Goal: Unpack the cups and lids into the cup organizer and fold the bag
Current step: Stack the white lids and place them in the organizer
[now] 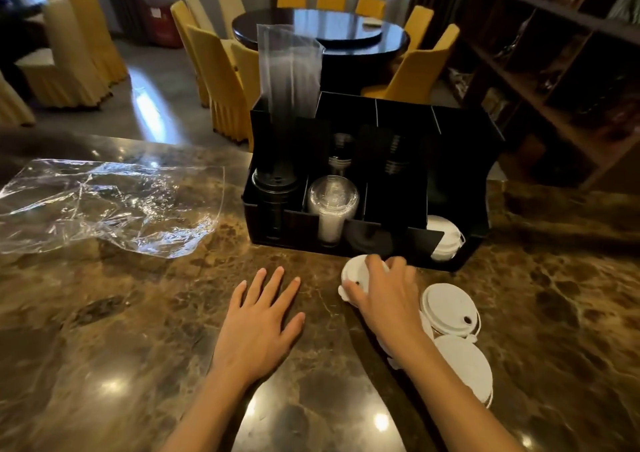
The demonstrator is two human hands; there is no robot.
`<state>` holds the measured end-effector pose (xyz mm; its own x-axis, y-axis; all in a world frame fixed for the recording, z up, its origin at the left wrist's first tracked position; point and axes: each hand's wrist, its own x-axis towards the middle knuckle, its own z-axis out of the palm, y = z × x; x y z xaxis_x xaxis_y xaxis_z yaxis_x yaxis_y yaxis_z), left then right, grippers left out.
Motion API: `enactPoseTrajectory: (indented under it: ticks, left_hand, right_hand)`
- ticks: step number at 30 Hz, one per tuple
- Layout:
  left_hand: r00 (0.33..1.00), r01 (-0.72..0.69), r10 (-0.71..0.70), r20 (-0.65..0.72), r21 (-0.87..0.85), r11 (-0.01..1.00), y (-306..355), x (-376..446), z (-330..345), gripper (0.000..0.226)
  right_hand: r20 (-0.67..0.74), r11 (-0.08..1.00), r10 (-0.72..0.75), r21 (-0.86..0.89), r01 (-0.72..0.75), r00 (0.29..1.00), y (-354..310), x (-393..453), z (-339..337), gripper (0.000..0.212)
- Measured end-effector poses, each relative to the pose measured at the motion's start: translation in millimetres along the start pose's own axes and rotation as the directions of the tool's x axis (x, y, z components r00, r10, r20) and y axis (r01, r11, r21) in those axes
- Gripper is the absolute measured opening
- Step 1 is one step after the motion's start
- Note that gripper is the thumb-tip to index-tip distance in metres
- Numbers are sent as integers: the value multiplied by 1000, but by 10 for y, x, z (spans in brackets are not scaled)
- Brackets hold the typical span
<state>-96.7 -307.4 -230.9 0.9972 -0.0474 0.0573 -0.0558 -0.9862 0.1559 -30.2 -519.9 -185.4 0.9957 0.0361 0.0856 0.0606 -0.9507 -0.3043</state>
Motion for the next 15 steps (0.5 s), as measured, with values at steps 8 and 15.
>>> enactPoseTrajectory:
  ticks: [8,15]
  left_hand:
    - [1000,-13,13,4,7,1000,-24,-2,4,63]
    - [1000,-27,27,-9,26,999,-38,4,21,61]
  right_hand:
    - [222,997,-80,0,83,972,111,-40,93,64]
    - [178,980,-185,102,168,967,279,-18,10,57]
